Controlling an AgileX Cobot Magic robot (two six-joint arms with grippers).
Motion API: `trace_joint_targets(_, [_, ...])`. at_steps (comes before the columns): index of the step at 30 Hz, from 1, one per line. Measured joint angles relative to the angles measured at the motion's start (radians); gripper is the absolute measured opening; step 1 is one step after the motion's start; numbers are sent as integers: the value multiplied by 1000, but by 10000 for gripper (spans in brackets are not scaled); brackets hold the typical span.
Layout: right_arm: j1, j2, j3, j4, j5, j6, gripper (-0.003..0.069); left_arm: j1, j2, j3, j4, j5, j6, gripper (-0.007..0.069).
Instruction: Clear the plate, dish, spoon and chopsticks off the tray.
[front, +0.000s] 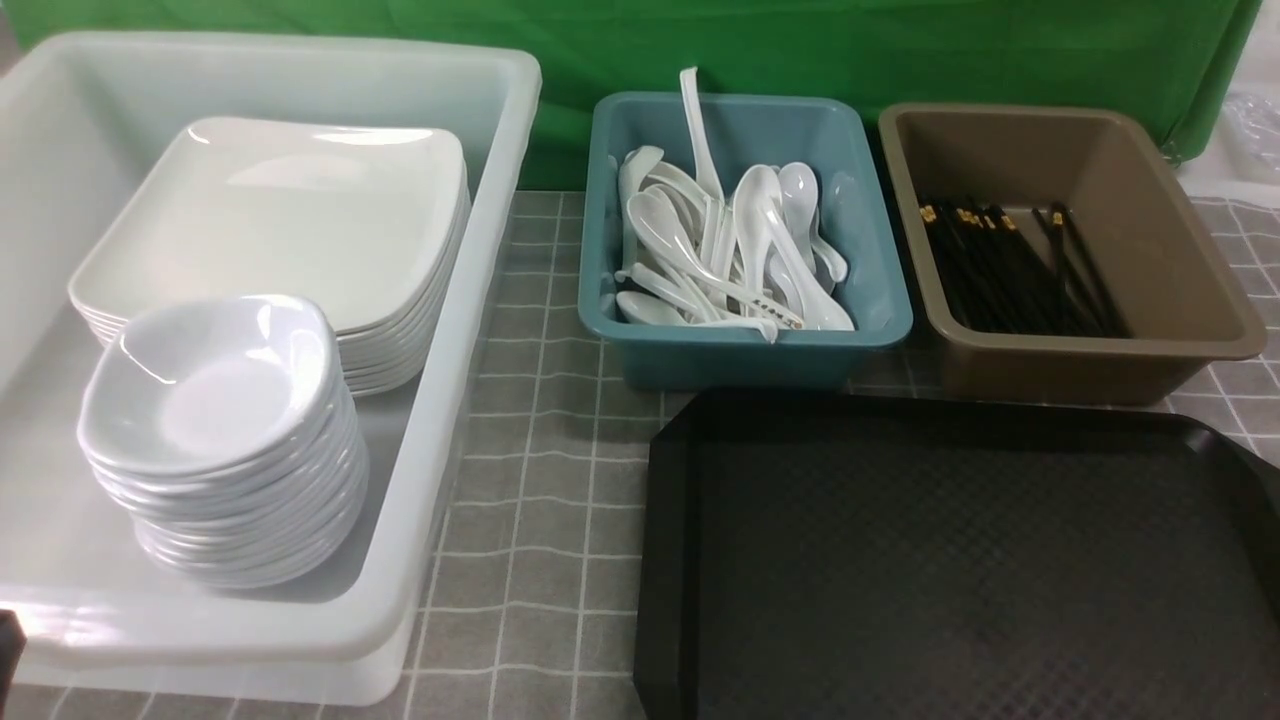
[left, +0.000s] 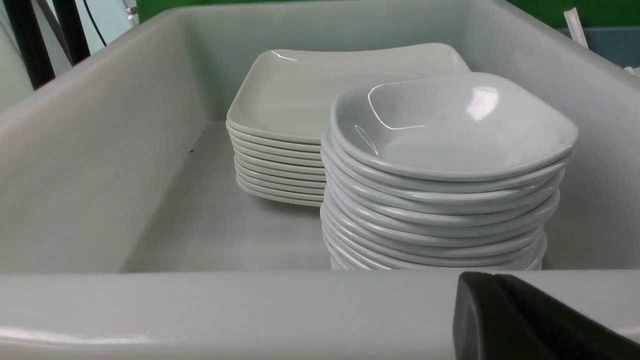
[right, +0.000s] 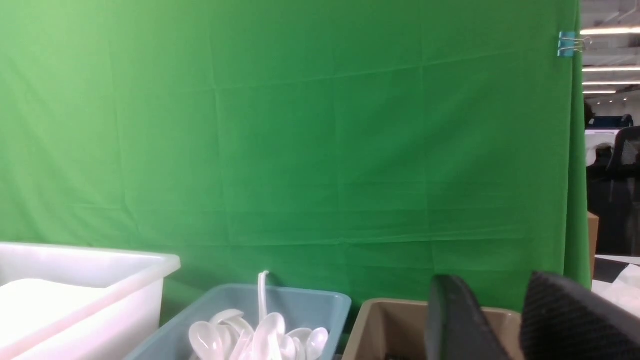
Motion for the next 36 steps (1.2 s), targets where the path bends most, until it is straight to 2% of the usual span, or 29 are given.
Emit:
trace_joint_targets(27, [0,0,1,-9,0,-2,242,0,0,0,0,-1,2,6])
trace_joint_targets(29, [0,0,7,-68,0,-2,242,0,0,0,0,-1,4,6])
trace_joint_targets(32, [0,0,35,-259,5,-1,242,0,0,0,0,-1,7,6])
trace_joint_targets(36, [0,1,123,-311,28,1,242,1,0,0,0,-1,8,6])
